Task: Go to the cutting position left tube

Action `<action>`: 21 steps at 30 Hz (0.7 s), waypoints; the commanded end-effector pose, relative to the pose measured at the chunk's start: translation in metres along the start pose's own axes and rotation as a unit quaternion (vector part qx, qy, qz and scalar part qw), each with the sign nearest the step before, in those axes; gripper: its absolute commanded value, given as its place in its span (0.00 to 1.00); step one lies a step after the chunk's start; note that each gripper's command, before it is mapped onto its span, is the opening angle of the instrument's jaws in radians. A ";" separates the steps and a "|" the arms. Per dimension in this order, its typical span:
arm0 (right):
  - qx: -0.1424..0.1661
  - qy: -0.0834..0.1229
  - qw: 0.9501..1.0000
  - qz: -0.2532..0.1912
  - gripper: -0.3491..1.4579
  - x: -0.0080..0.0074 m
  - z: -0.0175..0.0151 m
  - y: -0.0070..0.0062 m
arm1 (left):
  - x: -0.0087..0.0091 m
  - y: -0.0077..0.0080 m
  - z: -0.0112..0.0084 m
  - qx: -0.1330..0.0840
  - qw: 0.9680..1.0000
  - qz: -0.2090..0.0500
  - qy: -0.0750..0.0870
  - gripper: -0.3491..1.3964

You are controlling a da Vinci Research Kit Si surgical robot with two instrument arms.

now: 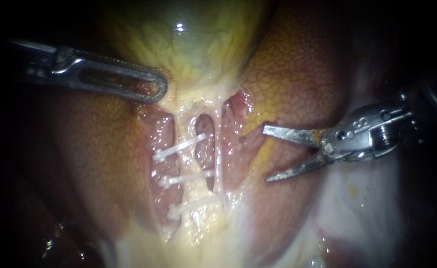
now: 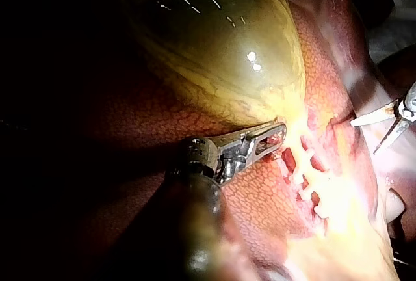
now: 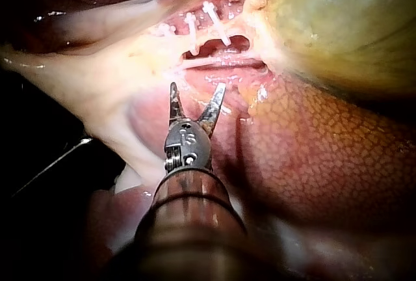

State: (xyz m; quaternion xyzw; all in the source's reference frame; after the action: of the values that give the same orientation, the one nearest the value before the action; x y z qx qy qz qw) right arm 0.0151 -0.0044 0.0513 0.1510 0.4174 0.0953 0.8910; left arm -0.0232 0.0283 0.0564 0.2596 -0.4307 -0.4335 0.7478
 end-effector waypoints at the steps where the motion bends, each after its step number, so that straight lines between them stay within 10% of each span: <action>1: 0.000 0.000 1.000 0.000 0.96 0.0000 0.0000 0.0000 | 0.0000 0.0000 0.0000 0.000 1.000 0.000 0.000 0.00; 21: 0.000 0.000 1.000 0.000 0.96 0.0000 0.0000 0.0000 | -0.0026 -0.0009 -0.0056 -0.002 1.000 -0.008 0.002 0.00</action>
State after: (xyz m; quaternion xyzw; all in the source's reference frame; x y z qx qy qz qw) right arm 0.0151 -0.0044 0.0513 0.1509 0.4175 0.0954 0.8910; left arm -0.0192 0.0304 0.0516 0.2619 -0.4258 -0.4400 0.7460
